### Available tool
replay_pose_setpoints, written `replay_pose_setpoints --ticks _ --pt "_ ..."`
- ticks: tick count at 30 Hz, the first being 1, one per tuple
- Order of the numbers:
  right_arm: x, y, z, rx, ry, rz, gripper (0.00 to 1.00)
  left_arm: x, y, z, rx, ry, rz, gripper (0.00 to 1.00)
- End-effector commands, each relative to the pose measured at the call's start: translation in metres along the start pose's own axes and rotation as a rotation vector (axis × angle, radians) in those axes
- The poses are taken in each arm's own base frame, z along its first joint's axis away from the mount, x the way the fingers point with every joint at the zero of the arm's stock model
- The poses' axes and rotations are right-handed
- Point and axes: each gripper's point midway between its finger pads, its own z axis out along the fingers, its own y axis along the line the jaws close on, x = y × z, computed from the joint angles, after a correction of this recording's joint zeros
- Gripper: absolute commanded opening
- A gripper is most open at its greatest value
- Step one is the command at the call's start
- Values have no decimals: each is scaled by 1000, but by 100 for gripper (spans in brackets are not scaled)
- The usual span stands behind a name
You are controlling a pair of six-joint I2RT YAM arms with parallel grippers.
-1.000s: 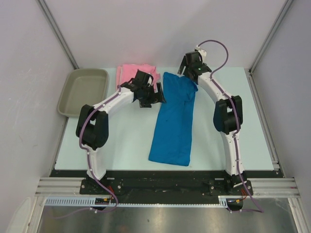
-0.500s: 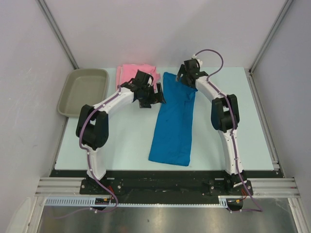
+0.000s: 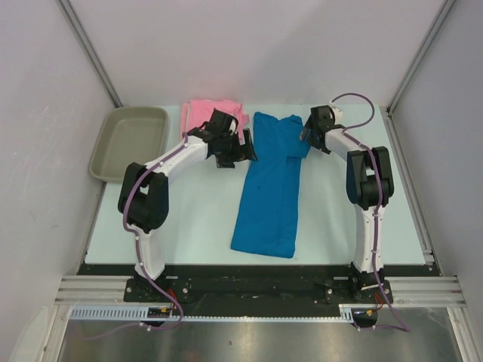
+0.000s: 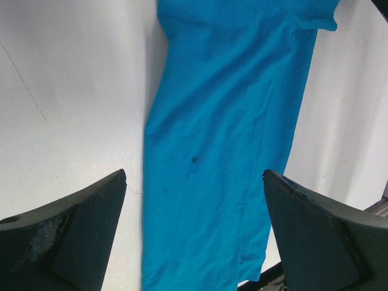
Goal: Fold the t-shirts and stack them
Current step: Fold the tshirt
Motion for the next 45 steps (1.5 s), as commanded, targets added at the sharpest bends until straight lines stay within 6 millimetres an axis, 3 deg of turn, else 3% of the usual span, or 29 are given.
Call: replay_pose_setpoints --ticks 1,7,10,12,16,19,20,26,31,33,34,35,38,39,40,45 --pt "-39 17 -27 -54 -122 34 85 -4 -8 -6 18 -18 22 100" --pt "-65 37 -60 -120 -182 49 84 -4 -7 -12 9 -24 29 100" --pt "-69 65 -79 -194 -191 8 85 -8 -8 -13 10 -38 35 100" --pt "-70 96 -94 -296 -171 -19 85 -11 -9 -12 10 -39 41 100" --pt "-65 123 -89 -378 -100 -13 85 -25 -14 2 11 -25 53 100" --pt "-57 131 -71 -395 -35 3 84 -32 -15 11 18 -7 53 100" --pt "-46 134 -63 -399 24 5 84 -33 -20 12 37 -2 55 100" --pt "-4 132 -50 -359 137 -13 83 -39 -29 8 68 -5 32 100" --pt "28 128 -60 -246 135 -190 84 -30 -27 -5 78 -28 -3 100" --pt "25 120 -66 -183 94 -240 84 -25 -25 -16 77 -33 -5 100" --pt "38 121 -69 -169 95 -285 84 -23 -24 -20 76 -35 -6 100" --pt "37 115 -70 -130 66 -338 85 -20 -23 -24 73 -38 -7 100" --pt "45 108 -78 -30 22 -463 85 -2 -13 -36 65 -39 -13 100" --pt "47 106 -78 -7 14 -493 86 12 -1 -33 42 -17 -24 100" --pt "54 102 -76 21 22 -523 86 12 -3 -42 53 -41 -23 100" --pt "66 86 -67 101 15 -554 86 38 18 -45 18 -16 -29 100"
